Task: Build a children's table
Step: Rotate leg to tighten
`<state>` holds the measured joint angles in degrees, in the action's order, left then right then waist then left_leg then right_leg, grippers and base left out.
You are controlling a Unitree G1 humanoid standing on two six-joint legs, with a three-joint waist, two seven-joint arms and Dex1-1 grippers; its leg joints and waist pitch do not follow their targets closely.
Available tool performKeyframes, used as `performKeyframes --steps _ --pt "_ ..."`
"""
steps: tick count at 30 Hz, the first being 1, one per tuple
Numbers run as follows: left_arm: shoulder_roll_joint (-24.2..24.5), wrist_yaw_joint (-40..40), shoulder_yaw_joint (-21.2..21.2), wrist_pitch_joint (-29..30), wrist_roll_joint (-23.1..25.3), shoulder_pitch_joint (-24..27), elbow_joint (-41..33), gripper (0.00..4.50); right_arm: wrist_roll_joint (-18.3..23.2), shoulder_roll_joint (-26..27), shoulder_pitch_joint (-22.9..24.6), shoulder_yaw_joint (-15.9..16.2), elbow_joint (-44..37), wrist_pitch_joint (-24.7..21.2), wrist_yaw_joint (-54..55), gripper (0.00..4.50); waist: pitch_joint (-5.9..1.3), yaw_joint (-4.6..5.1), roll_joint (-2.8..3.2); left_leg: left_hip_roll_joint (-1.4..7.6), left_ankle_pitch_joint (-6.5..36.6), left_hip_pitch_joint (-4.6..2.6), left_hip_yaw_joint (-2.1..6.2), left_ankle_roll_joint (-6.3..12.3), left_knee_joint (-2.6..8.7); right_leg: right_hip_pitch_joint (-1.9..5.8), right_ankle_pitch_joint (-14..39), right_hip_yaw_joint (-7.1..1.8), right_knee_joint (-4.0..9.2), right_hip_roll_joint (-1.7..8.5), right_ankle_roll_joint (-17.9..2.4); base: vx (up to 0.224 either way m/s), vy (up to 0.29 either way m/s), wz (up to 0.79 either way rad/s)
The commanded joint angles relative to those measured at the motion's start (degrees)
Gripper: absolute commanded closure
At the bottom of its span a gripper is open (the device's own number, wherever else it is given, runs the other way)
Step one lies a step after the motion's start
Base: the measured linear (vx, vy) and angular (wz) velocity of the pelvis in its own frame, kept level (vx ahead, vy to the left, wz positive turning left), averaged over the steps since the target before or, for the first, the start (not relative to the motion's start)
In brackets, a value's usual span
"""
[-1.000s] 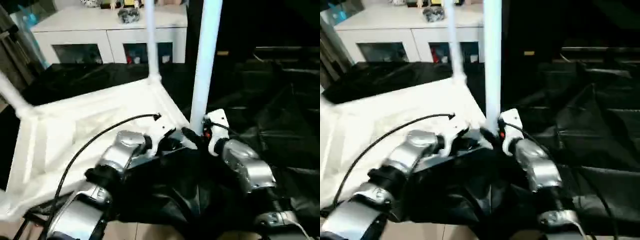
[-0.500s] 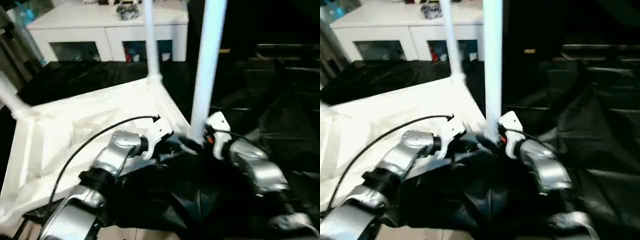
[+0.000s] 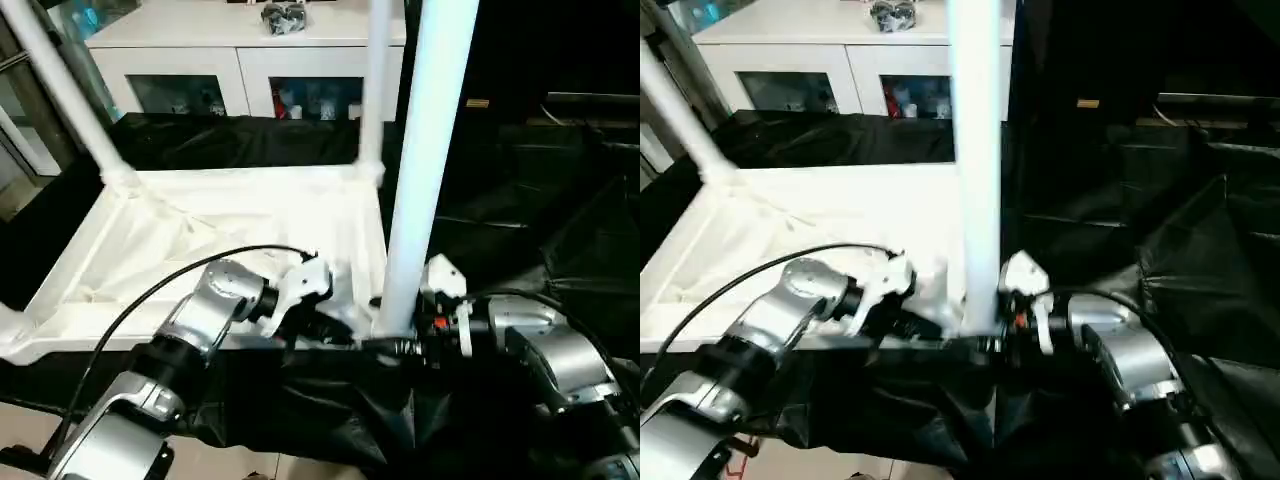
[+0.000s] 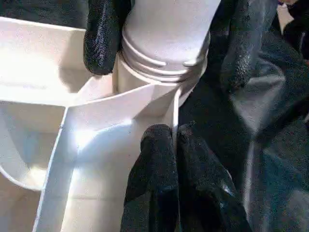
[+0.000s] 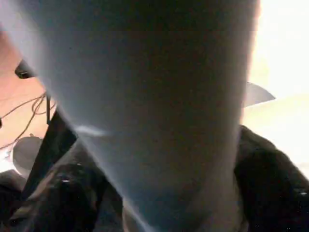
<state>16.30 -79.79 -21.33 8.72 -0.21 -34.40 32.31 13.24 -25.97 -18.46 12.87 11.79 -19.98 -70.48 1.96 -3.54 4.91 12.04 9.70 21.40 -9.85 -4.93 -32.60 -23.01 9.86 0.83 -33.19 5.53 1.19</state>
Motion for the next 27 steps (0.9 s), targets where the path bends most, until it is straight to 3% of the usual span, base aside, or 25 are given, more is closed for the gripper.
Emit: performKeyframes --steps 1,8,12,14,16,17,18,19,20,23,27 --pt "-0.7 -0.8 -1.6 0.3 -0.1 -0.5 -1.1 4.50 0.6 0.7 0.1 2.6 -1.9 -1.1 -1.4 1.21 -3.26 0.06 -1.02 0.19 14.2 -0.61 -0.80 3.47 3.50 2.67 10.9 -0.17 3.39 0.91 -14.5 0.000 0.000 0.00" --pt "-0.7 -0.5 -1.2 0.7 -0.6 -0.1 -1.7 4.50 1.1 1.1 0.7 3.1 -2.8 -2.2 -1.5 1.77 -3.49 -0.03 -1.04 0.12 11.5 -0.43 -0.77 4.14 3.24 2.81 7.3 -0.11 2.99 0.86 -14.9 0.000 0.000 0.00" --pt "-2.4 4.2 0.4 1.5 -0.3 -0.6 -0.4 4.50 1.0 4.1 1.0 1.2 -1.1 -1.9 3.7 1.83 -3.40 0.10 -0.61 0.09 12.3 -0.47 -0.78 3.72 3.30 2.73 7.8 -0.11 3.11 0.85 -14.9 0.000 0.000 0.00" --pt "-3.5 7.6 1.2 1.3 0.3 -1.1 0.9 4.50 0.1 5.5 1.0 0.6 0.3 -1.1 6.6 1.84 -3.30 0.34 -0.66 -0.05 14.1 -0.51 -0.73 2.85 3.46 2.71 10.5 -0.02 3.43 0.89 -14.4 0.000 0.000 0.00" --pt "-6.3 14.8 3.0 1.3 1.2 -2.5 3.8 4.50 -3.8 9.8 -0.4 -1.1 6.1 1.4 17.7 1.86 -3.01 0.78 -0.67 -0.23 16.0 -0.52 -0.75 1.75 3.64 2.42 15.1 -0.07 3.89 0.92 -13.1 0.000 0.000 0.00" --pt "-6.3 14.9 3.1 1.3 1.2 -2.6 3.9 4.50 -3.9 9.9 -0.5 -1.2 6.2 1.4 18.0 1.86 -2.88 0.88 -0.19 -0.29 17.0 -0.65 -0.64 1.02 3.75 2.27 17.1 -0.02 4.03 1.03 -12.6 0.000 0.000 0.00" --pt "-6.9 16.2 3.4 1.4 1.3 -2.8 4.3 4.50 -4.8 10.8 -0.8 -1.6 7.5 2.1 20.6 1.87 -2.87 1.55 -0.69 -0.55 19.1 -0.66 -0.32 -0.06 4.06 2.53 22.6 0.17 4.45 1.00 -10.2 0.000 0.000 0.00" --pt "-7.6 18.1 3.7 1.7 1.5 -3.0 4.7 4.50 -5.4 12.0 -1.4 -2.4 9.2 1.9 23.9 1.88 -2.87 1.55 -0.69 -0.55 19.1 -0.66 -0.32 -0.06 4.06 2.53 22.6 0.17 4.45 1.00 -10.2 0.000 0.000 0.00" --pt "-8.4 20.6 4.3 1.9 1.8 -3.4 5.5 4.50 -5.8 13.3 -1.9 -3.3 10.9 1.9 27.2 1.88 -2.71 2.14 -0.75 -0.67 19.8 -0.63 -0.34 0.13 4.03 2.24 24.2 0.12 4.81 0.87 -9.3 0.000 0.000 0.00" --pt "-11.2 29.2 5.7 3.0 2.8 -4.5 7.1 4.50 -6.2 17.7 -3.3 -5.6 14.6 0.2 35.7 1.91 -2.78 2.71 -0.36 -0.70 21.0 -0.78 -0.13 0.05 4.09 2.04 26.5 0.29 5.09 0.86 -8.4 0.000 0.000 0.00" --pt "-13.2 32.6 6.1 3.9 3.6 -4.0 6.8 4.50 -7.5 21.5 -4.8 -6.2 17.3 1.1 41.1 1.91 -2.72 3.54 -0.35 -0.83 22.4 -0.55 -0.05 0.58 4.16 1.88 27.7 0.44 5.50 0.72 -7.6 0.000 0.000 0.00"
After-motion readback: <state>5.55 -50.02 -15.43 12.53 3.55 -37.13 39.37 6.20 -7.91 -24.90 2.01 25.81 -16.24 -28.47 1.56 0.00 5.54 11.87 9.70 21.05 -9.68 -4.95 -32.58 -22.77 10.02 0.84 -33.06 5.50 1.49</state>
